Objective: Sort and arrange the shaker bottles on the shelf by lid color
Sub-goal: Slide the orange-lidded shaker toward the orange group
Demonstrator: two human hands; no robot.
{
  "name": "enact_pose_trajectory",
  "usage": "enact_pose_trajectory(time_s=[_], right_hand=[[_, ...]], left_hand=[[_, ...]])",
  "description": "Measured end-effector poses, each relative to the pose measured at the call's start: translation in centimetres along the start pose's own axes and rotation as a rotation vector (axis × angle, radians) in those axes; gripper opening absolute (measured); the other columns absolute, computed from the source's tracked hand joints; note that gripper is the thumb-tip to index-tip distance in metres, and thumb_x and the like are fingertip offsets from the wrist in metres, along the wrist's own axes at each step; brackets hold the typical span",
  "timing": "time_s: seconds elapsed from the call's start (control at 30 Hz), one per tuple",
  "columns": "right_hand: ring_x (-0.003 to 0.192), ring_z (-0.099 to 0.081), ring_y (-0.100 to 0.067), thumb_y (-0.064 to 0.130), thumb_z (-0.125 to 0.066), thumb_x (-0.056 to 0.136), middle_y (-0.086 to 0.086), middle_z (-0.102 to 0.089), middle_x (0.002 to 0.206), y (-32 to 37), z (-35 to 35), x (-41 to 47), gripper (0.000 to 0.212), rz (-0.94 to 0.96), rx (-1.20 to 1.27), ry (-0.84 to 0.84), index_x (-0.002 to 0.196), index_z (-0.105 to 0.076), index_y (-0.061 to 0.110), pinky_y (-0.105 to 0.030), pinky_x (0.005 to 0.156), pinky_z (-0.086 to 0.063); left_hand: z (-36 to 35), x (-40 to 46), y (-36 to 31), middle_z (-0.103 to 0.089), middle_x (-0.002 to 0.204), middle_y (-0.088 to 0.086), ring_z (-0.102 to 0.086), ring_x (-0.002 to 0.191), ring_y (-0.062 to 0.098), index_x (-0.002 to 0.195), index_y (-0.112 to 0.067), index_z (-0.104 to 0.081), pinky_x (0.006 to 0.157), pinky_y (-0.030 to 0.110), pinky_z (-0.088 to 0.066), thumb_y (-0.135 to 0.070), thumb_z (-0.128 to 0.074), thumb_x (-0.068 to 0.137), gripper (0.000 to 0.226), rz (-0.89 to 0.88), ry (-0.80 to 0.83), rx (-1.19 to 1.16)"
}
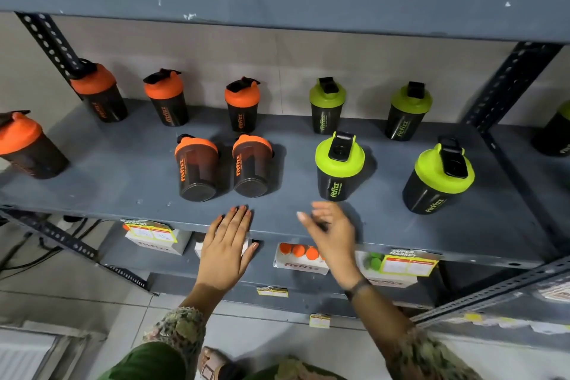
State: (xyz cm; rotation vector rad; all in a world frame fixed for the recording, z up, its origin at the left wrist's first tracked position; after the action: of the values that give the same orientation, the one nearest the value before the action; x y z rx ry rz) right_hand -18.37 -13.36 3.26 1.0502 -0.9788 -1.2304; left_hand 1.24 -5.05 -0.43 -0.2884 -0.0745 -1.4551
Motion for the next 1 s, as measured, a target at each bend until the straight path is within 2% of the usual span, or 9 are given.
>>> enact_pose_trajectory(time_s=[0.13, 0.2, 0.3, 0.37, 0.43, 0.5, 0.63, 0.8, 1.0], right_hand=[[0.084, -0.057, -0.016, 0.055, -0.075, 0.066, -0.003, -0.063, 0.092, 2.6, -6.5, 4.8, 0.064, -0.213, -0.038, 0.210, 0.114, -0.054, 0.018, -0.027, 0.076, -0.045], [0.097, -0.057, -0.019, 0.068, -0.071, 0.058, 0.000, -0.061, 0.112, 3.9, -9.5, 7.1, 0.088, -0.328, -0.012, 0.321, 0.125, -0.046, 0.018, -0.034, 0.078, -0.046], [0.123, -0.051, -0.026, 0.069, -0.076, 0.041, 0.001, -0.046, 0.137, 4.4, -12.7, 9.6, 0.122, -0.436, -0.014, 0.418, 0.140, -0.031, 0.015, -0.040, 0.087, -0.049], [0.120, -0.056, -0.028, 0.065, -0.083, 0.018, -0.006, -0.050, 0.140, 3.5, -14.3, 11.1, 0.142, -0.446, 0.013, 0.464, 0.140, -0.033, 0.013, -0.044, 0.095, -0.051], [0.108, -0.064, -0.029, 0.052, -0.089, 0.017, -0.013, -0.061, 0.128, 3.3, -14.8, 11.7, 0.133, -0.483, 0.112, 0.490, 0.135, -0.042, 0.010, -0.046, 0.090, -0.055], [0.100, -0.068, -0.031, 0.035, -0.091, 0.042, -0.017, -0.065, 0.121, 4.6, -13.9, 11.3, 0.101, -0.505, 0.239, 0.459, 0.128, -0.047, 0.006, -0.047, 0.087, -0.056], [0.100, -0.066, -0.025, 0.013, -0.086, 0.060, -0.012, -0.067, 0.114, 6.3, -11.1, 11.4, 0.060, -0.205, 0.254, 0.334, 0.112, -0.055, 0.009, -0.039, 0.088, -0.054], [0.108, -0.056, -0.013, 0.005, -0.086, 0.058, -0.003, -0.058, 0.119, 4.7, -9.2, 10.3, 0.078, 0.034, 0.129, 0.306, 0.124, -0.045, 0.013, -0.031, 0.096, -0.047], [0.118, -0.050, -0.015, 0.013, -0.086, 0.059, -0.002, -0.053, 0.129, 1.8, -9.3, 9.5, 0.089, 0.050, 0.068, 0.326, 0.133, -0.037, 0.016, -0.038, 0.105, -0.044]], left_hand=[[-0.2, 0.0, 0.2, -0.045, 0.144, 0.010, -0.037, 0.134, 0.023, 0.139, -0.008, -0.043, 0.113, 0.039, -0.023, -0.048, -0.020, 0.099, 0.061, -0.021, -0.012, 0.005], [-0.4, 0.0, 0.3, -0.044, 0.145, 0.009, -0.036, 0.135, 0.023, 0.140, -0.009, -0.042, 0.113, 0.040, -0.024, -0.049, -0.020, 0.099, 0.061, -0.018, 0.004, 0.011], [-0.5, 0.2, 0.5, -0.043, 0.146, 0.009, -0.033, 0.136, 0.022, 0.140, -0.009, -0.041, 0.115, 0.037, -0.017, -0.049, -0.021, 0.098, 0.062, -0.021, 0.027, 0.020], [-0.4, 0.2, 0.5, -0.044, 0.145, 0.009, -0.032, 0.136, 0.021, 0.140, -0.009, -0.042, 0.115, 0.036, -0.014, -0.049, -0.020, 0.098, 0.062, -0.031, 0.035, 0.029], [-0.4, 0.1, 0.5, -0.044, 0.145, 0.009, -0.031, 0.136, 0.021, 0.140, -0.009, -0.041, 0.115, 0.036, -0.014, -0.049, -0.021, 0.098, 0.061, -0.041, 0.046, 0.031], [-0.5, 0.1, 0.7, -0.043, 0.146, 0.008, -0.030, 0.137, 0.020, 0.141, -0.010, -0.039, 0.115, 0.036, -0.014, -0.049, -0.021, 0.098, 0.061, -0.039, 0.054, 0.031], [-0.7, 0.0, 0.7, -0.043, 0.146, 0.008, -0.029, 0.138, 0.020, 0.142, -0.010, -0.038, 0.115, 0.036, -0.014, -0.049, -0.021, 0.098, 0.061, -0.044, 0.054, 0.026], [-0.9, 0.1, 0.9, -0.043, 0.146, 0.008, -0.029, 0.138, 0.020, 0.142, -0.011, -0.037, 0.115, 0.036, -0.015, -0.049, -0.021, 0.098, 0.060, -0.051, 0.035, 0.029], [-0.8, 0.2, 0.7, -0.046, 0.144, 0.009, -0.031, 0.137, 0.020, 0.141, -0.011, -0.036, 0.114, 0.037, -0.017, -0.049, -0.024, 0.097, 0.059, -0.068, -0.006, 0.028]])
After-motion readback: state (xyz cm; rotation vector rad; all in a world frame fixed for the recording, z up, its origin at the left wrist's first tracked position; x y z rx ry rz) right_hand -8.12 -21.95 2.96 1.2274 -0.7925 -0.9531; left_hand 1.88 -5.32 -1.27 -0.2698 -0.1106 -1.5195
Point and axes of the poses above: each hand's wrist, its own x-axis towards the middle knuckle, its own z-axis out of the back of the hand, y = z × x, the point moved 5 cm from there along x, towards the middle knuckle
